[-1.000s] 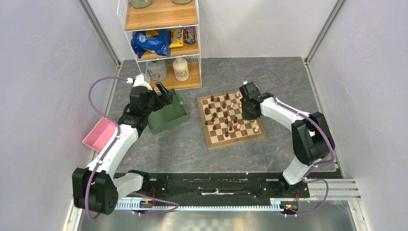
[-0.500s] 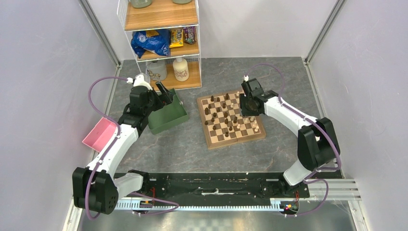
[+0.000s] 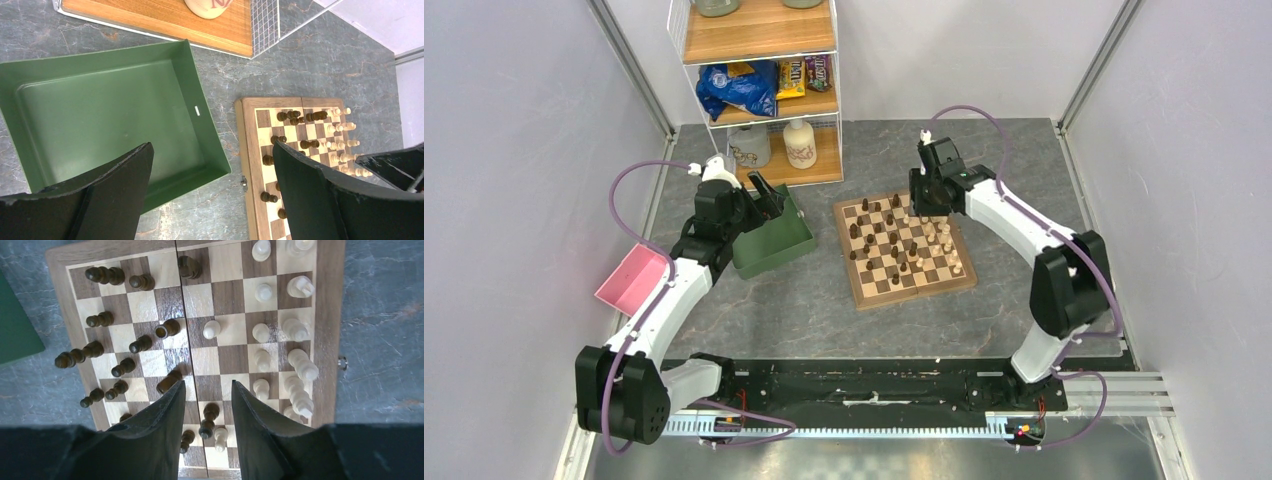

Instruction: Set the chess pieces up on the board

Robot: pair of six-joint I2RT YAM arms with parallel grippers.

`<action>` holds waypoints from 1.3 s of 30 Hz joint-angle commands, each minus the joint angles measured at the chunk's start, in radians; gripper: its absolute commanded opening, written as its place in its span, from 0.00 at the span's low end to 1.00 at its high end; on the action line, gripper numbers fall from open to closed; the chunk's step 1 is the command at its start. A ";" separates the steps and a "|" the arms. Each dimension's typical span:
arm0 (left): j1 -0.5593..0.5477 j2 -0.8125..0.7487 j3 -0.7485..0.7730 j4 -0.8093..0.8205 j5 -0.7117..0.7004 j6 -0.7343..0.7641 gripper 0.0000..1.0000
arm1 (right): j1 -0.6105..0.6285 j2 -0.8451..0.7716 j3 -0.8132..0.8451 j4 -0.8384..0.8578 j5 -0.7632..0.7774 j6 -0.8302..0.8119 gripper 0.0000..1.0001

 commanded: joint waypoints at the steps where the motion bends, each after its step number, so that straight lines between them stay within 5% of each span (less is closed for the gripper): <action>1: 0.005 -0.016 -0.002 0.038 0.013 -0.020 0.96 | 0.009 0.091 0.098 -0.018 -0.017 0.001 0.45; 39: 0.008 -0.011 0.014 0.038 0.013 -0.012 0.96 | 0.014 0.307 0.269 -0.073 0.021 -0.021 0.27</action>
